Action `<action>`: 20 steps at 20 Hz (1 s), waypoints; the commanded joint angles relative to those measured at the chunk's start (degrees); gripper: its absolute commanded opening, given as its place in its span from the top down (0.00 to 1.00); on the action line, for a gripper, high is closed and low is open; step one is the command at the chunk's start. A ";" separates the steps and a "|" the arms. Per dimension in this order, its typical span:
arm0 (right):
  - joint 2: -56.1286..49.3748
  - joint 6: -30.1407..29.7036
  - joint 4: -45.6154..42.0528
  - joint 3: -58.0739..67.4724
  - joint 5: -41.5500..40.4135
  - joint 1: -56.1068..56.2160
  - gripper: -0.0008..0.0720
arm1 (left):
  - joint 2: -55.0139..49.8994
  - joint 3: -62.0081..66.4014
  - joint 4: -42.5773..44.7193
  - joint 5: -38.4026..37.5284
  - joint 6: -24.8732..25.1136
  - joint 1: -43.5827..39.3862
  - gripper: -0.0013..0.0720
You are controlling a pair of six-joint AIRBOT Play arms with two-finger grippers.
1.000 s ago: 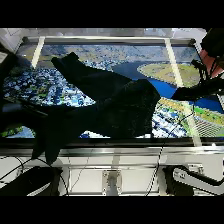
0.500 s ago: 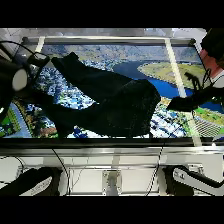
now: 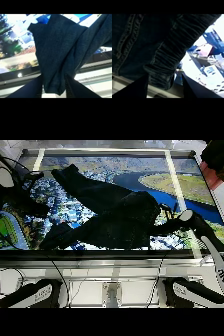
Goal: Fold the clothes and pants, and hang the long-sleeved shirts on hangers.
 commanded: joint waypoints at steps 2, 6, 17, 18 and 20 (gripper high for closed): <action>-0.33 5.42 -7.21 -1.38 -5.75 5.53 0.40 | 1.49 0.02 -1.97 0.17 1.01 0.79 0.44; -1.84 6.01 -4.39 -1.40 -5.27 8.35 0.40 | 2.47 0.00 -3.50 -0.42 0.83 0.79 0.44; -0.98 8.39 -18.99 5.31 0.90 7.21 0.99 | 4.68 0.00 -6.40 -0.61 1.05 0.79 0.44; 0.09 9.55 -25.88 6.95 2.40 3.91 0.99 | 5.20 0.00 -6.40 -0.61 1.05 0.79 0.44; 1.46 10.99 -38.36 10.16 2.71 -4.68 0.99 | 5.86 -0.02 -7.54 -0.61 1.05 0.79 0.44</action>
